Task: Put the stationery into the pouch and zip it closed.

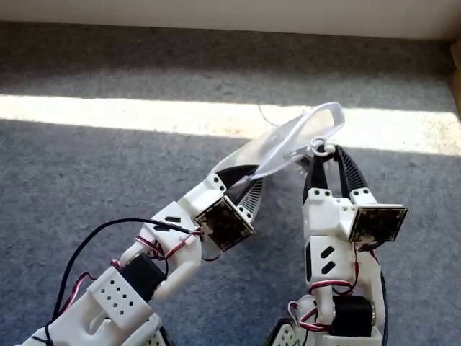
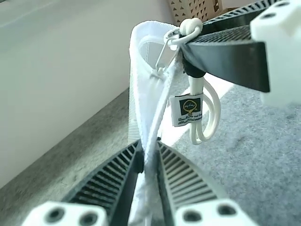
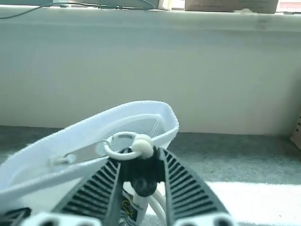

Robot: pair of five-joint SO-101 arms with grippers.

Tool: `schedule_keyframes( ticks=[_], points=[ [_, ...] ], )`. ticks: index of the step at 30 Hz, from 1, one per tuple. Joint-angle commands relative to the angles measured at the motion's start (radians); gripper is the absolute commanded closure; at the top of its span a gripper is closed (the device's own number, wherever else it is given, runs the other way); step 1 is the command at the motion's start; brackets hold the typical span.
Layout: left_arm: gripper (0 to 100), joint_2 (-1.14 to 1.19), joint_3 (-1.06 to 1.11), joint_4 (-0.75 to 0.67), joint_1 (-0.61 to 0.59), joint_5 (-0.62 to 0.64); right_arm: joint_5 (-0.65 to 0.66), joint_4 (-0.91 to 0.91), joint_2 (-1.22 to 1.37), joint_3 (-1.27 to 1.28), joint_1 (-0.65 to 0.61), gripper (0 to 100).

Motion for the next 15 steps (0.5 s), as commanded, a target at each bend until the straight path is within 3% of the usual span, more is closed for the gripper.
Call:
schedule_keyframes(
  ticks=[1, 5, 15],
  points=[
    [89, -0.024, -0.005, 0.003, -0.015, 0.000, 0.026, -0.007, -0.015, -0.016, -0.024, 99.2],
    [88, -0.025, -0.013, -0.002, -0.015, 0.077, 0.028, -0.002, -0.015, -0.015, -0.047, 99.2],
    [88, -0.025, -0.016, -0.021, -0.005, 0.081, 0.095, -0.002, -0.015, -0.012, -0.122, 99.2]
  ],
)
